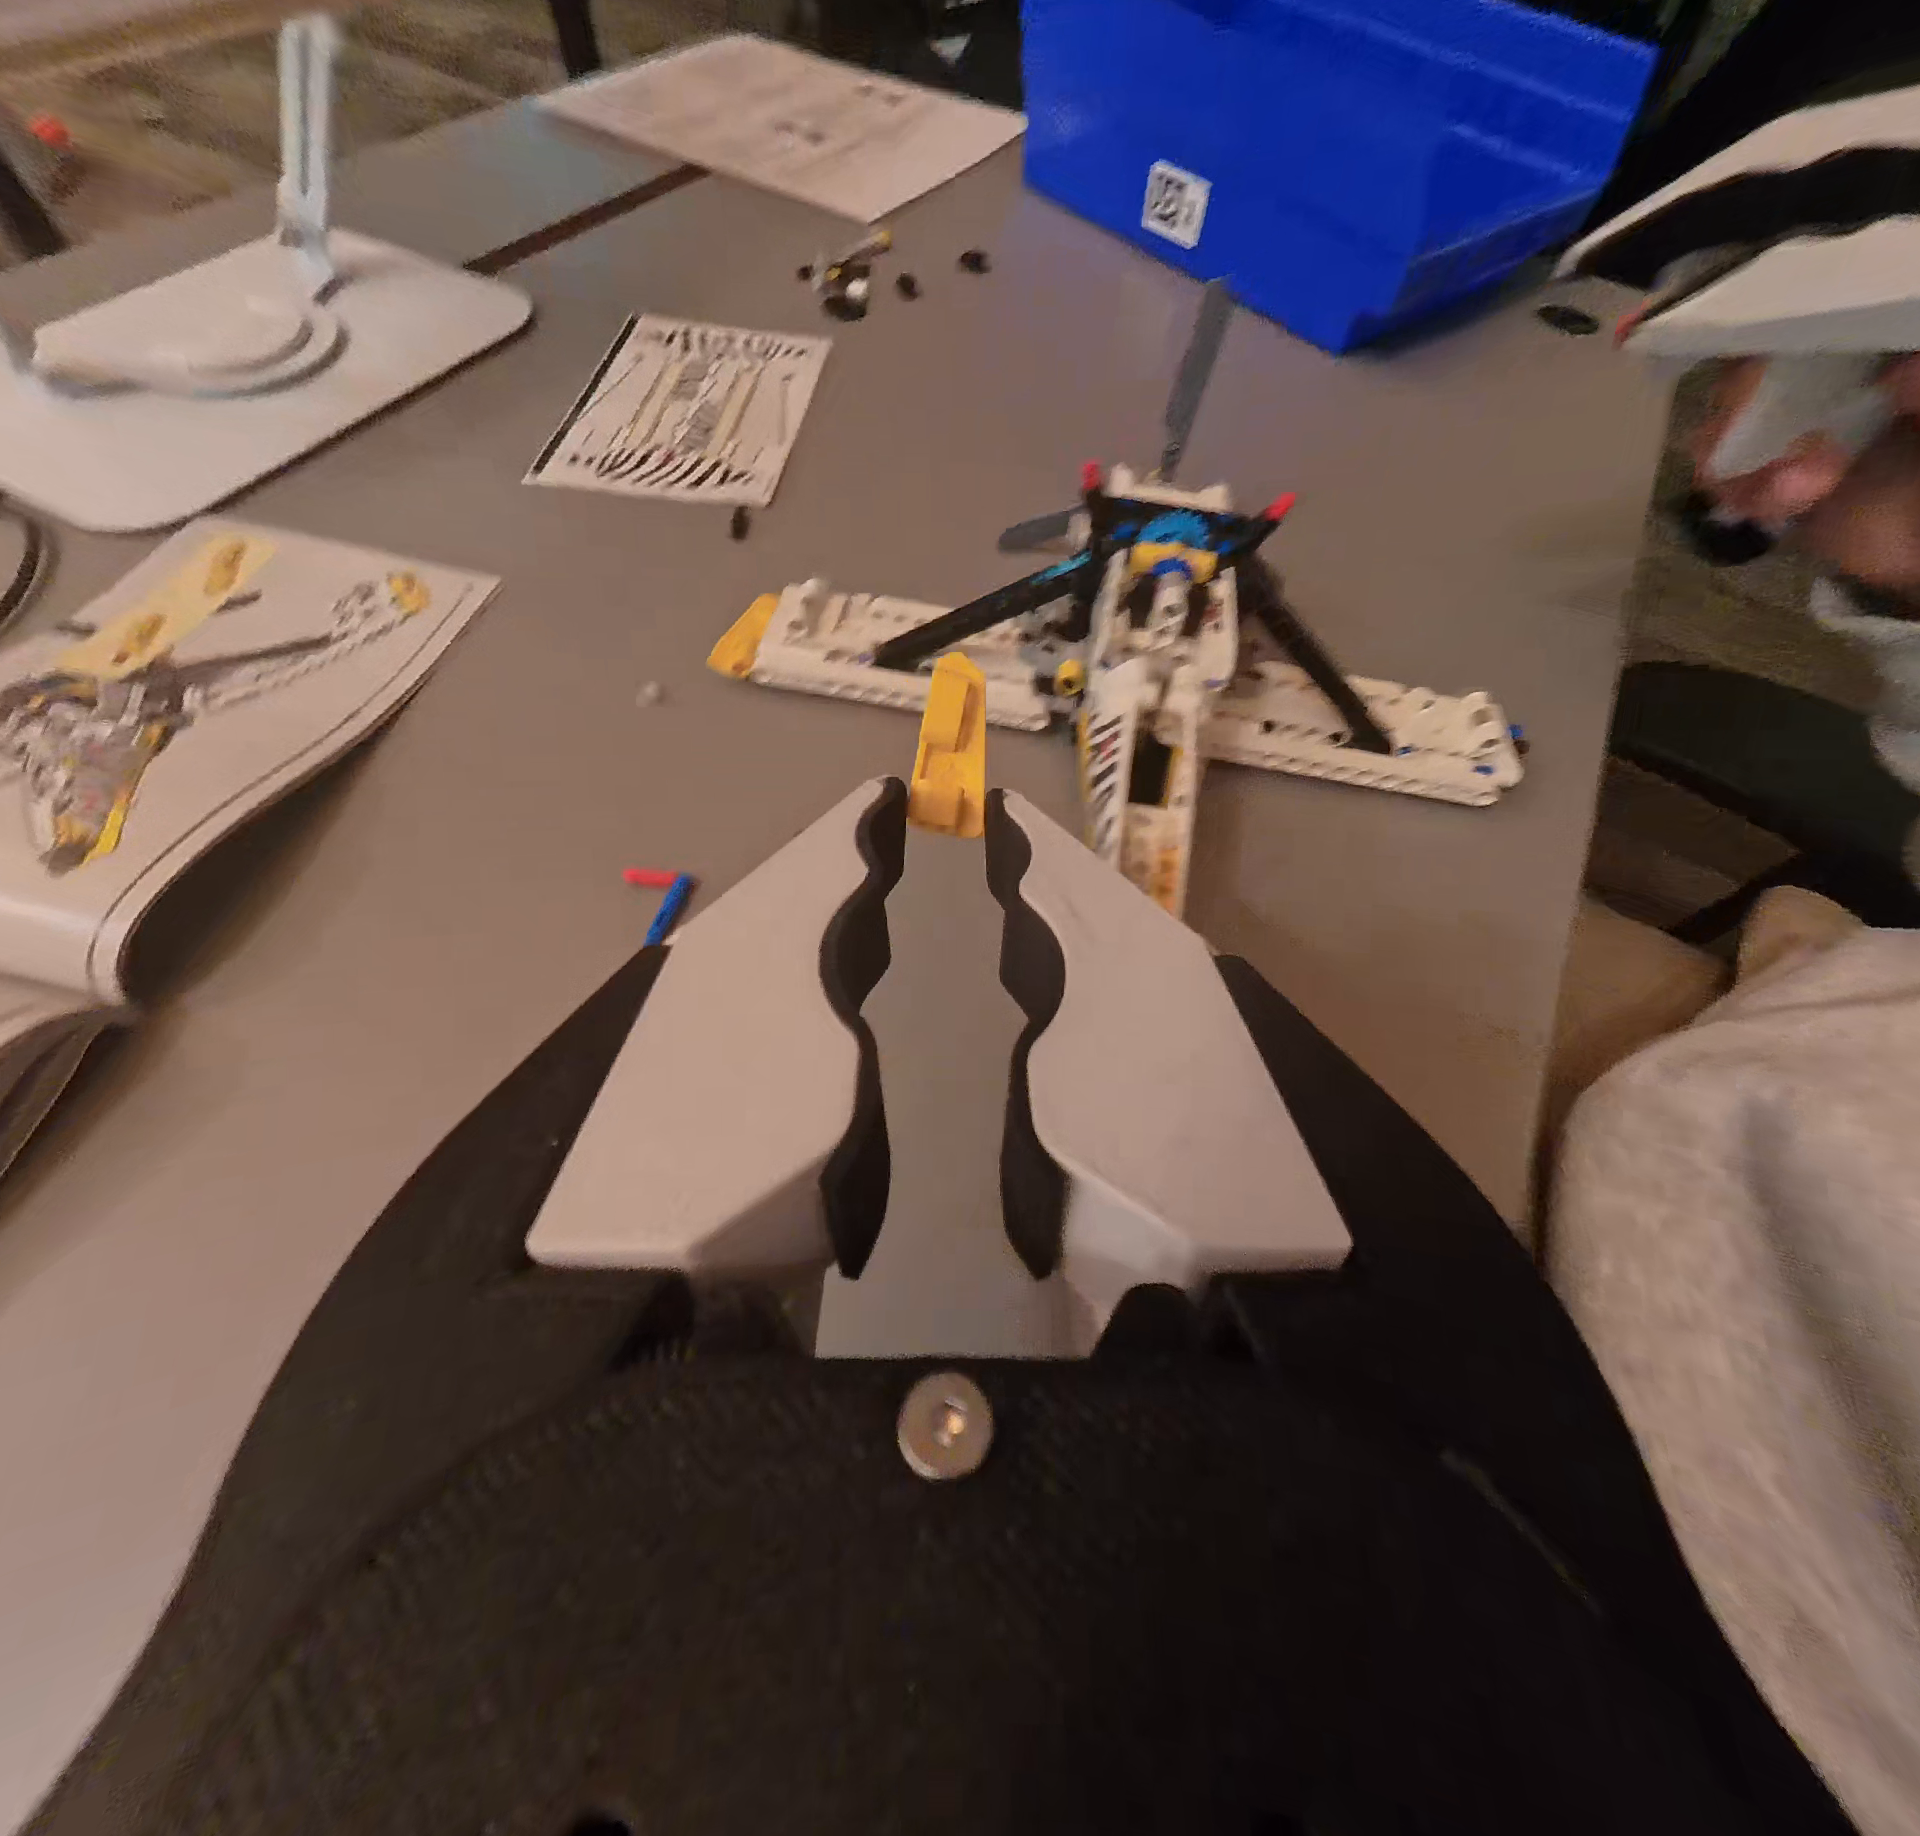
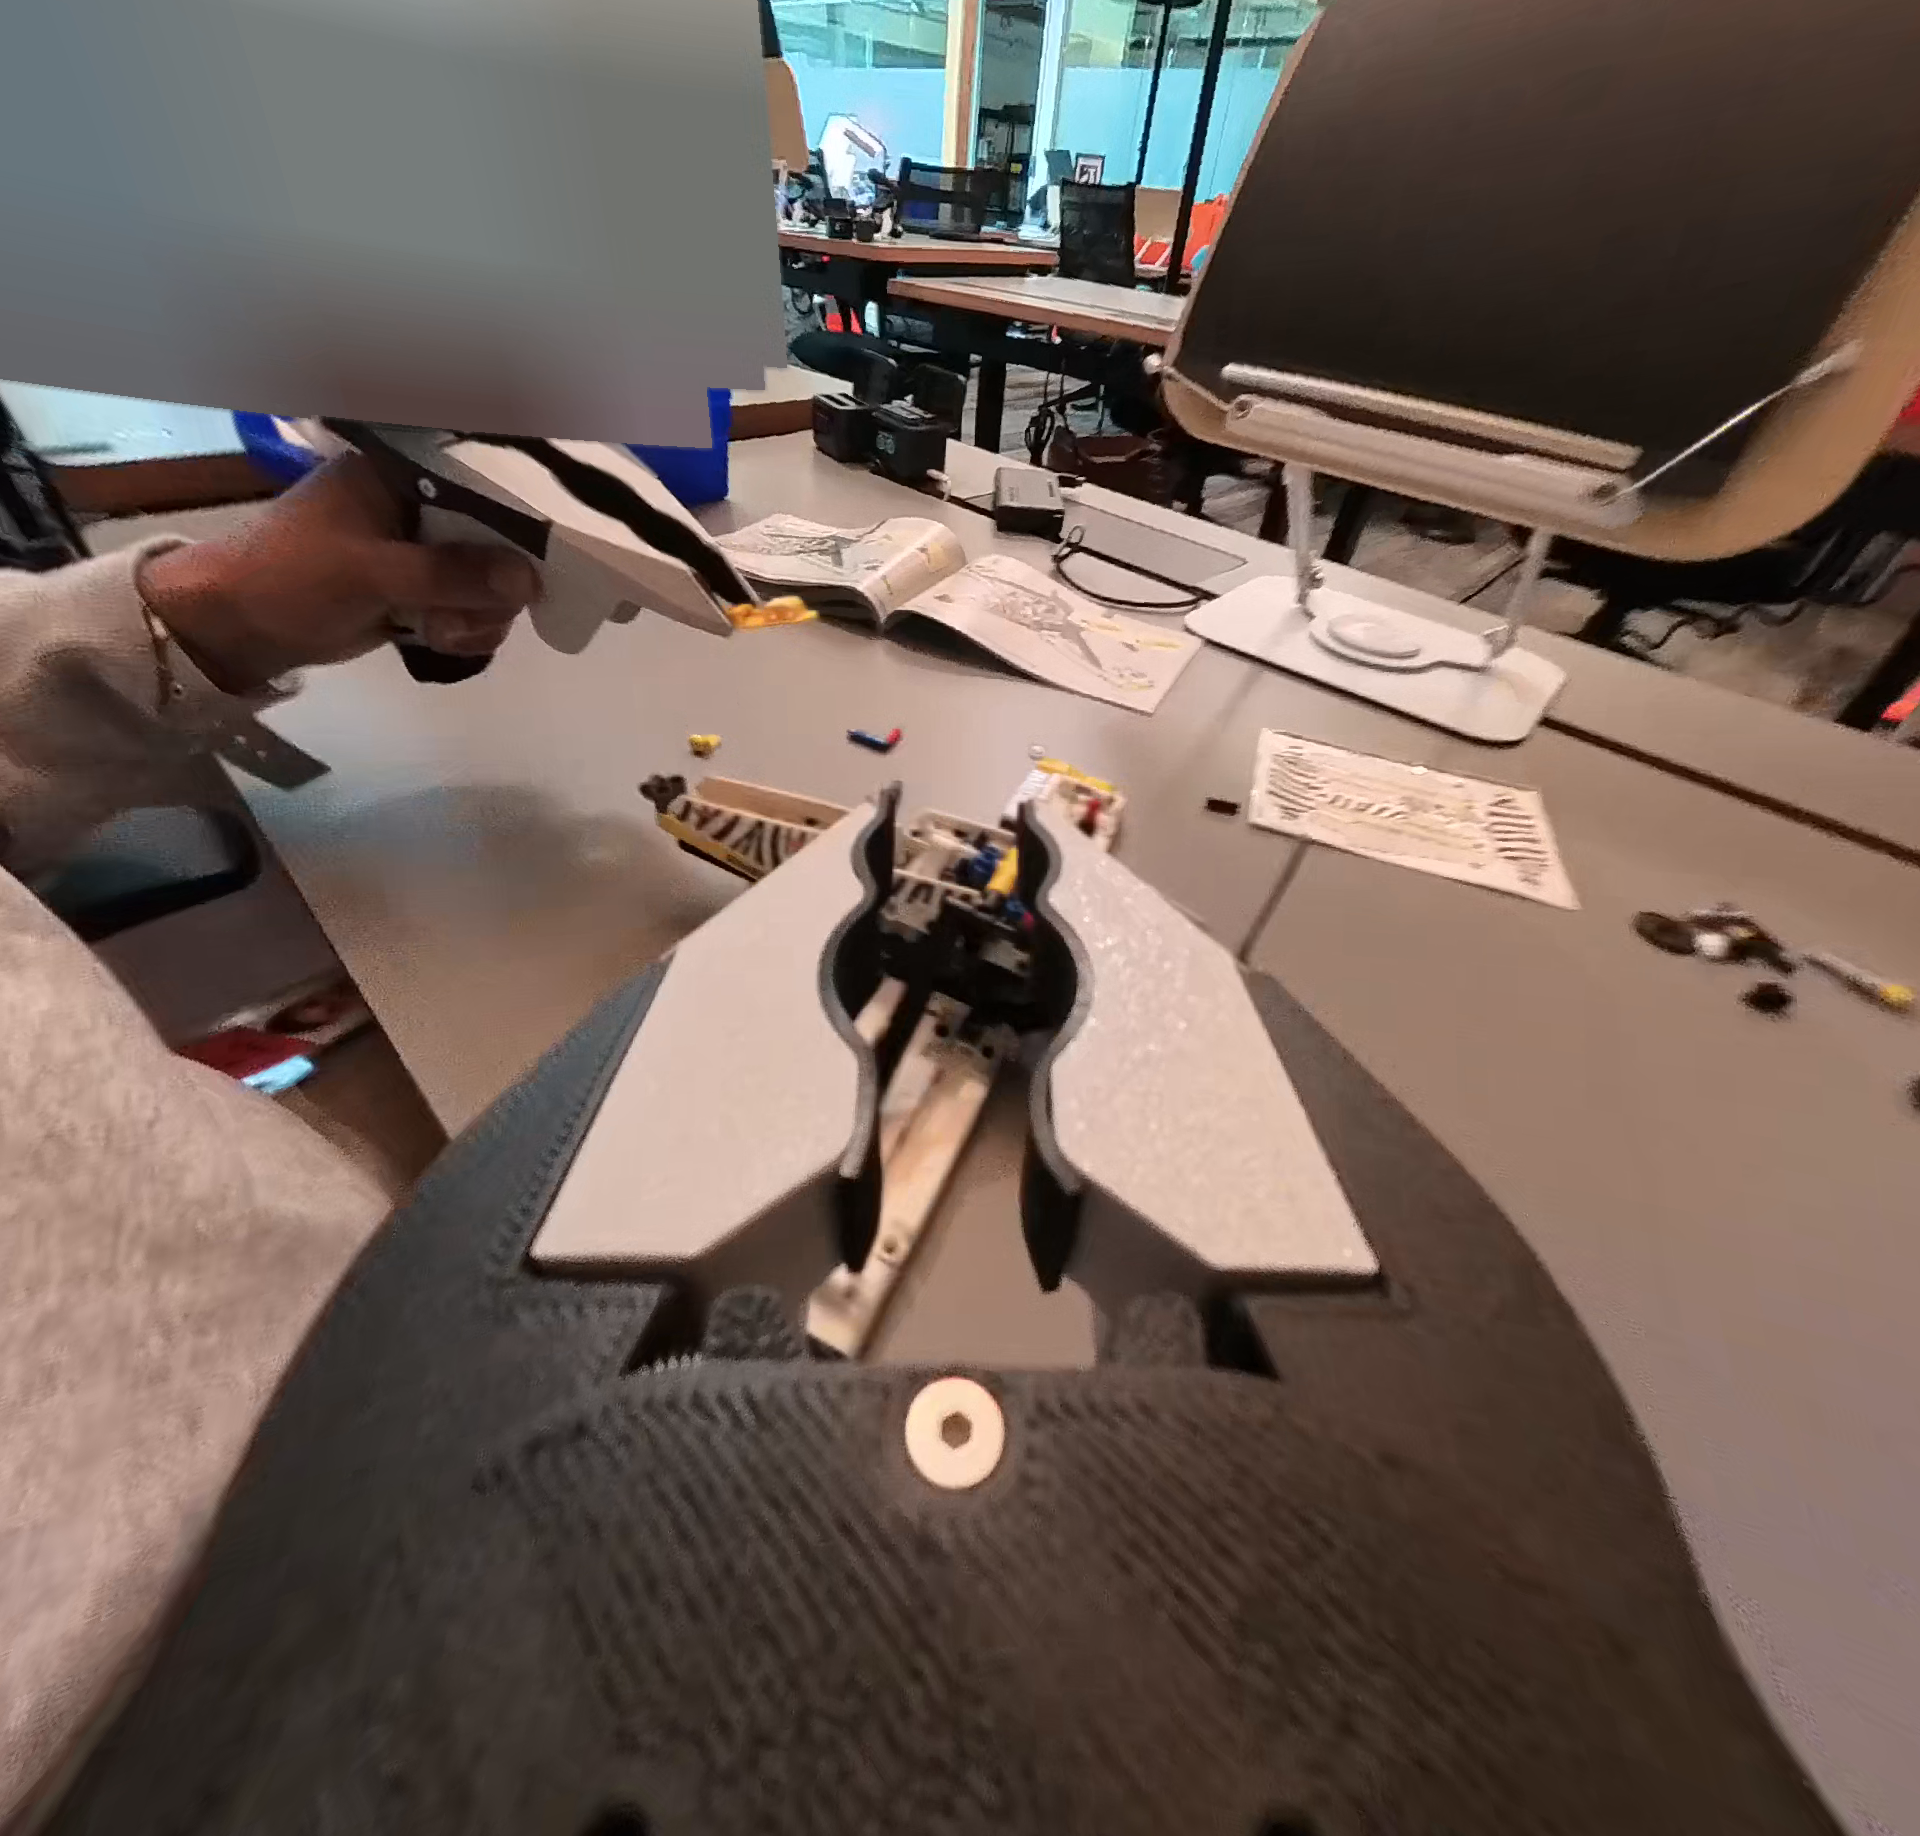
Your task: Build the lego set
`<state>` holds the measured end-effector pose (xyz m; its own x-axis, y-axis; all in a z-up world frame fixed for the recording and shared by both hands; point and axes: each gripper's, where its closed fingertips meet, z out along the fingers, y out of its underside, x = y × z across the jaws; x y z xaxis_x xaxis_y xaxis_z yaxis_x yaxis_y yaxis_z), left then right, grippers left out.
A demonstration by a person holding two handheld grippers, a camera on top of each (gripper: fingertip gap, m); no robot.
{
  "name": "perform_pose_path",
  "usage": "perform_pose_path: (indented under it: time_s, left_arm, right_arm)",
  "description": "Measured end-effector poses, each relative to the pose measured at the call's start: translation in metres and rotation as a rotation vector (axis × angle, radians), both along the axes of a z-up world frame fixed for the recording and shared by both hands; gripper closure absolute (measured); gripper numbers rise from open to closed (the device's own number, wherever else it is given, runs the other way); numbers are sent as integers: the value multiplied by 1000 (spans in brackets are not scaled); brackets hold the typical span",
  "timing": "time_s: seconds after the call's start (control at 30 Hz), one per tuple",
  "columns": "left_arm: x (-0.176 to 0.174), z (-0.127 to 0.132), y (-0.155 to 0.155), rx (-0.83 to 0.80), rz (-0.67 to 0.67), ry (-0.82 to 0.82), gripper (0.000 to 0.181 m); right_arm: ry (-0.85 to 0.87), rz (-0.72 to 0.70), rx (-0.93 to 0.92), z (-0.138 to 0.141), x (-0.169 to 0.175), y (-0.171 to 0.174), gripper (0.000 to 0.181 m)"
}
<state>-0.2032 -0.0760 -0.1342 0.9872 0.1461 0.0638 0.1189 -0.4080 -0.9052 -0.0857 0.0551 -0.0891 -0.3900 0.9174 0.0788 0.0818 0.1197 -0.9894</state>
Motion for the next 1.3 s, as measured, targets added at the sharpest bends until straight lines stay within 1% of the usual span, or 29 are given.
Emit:
perform_pose_path:
  time_s: [0.2,0.27,0.33,0.47,0.6,0.8,0.87,1.3]
  left_arm:
    - [46,22,24,45,-103,48,168]
    - [57,26,30,58,-130,54,168]
    - [64,28,33,63,-143,64,168]
    - [77,34,38,108,-173,41,168]
    - [89,33,45,120,-203,28,168]
    - [99,34,52,168,-220,2,168]
    - [102,34,53,180,-226,2,168]
    - [101,38,54,230,-207,7,169]
  right_arm:
    - [-76,179,-268,-4,-15,-55,152]
    - [-97,234,-360,-4,-18,-70,149]
    - [-122,259,-432,-7,-21,-78,147]
    - [-131,265,-552,-7,-28,-81,150]
    - [-138,293,-642,-3,-29,-83,153]
    - [-135,327,-740,0,-28,-80,169]
    - [-134,345,-760,1,-27,-80,176]
    - [-114,330,-758,3,-27,-75,177]
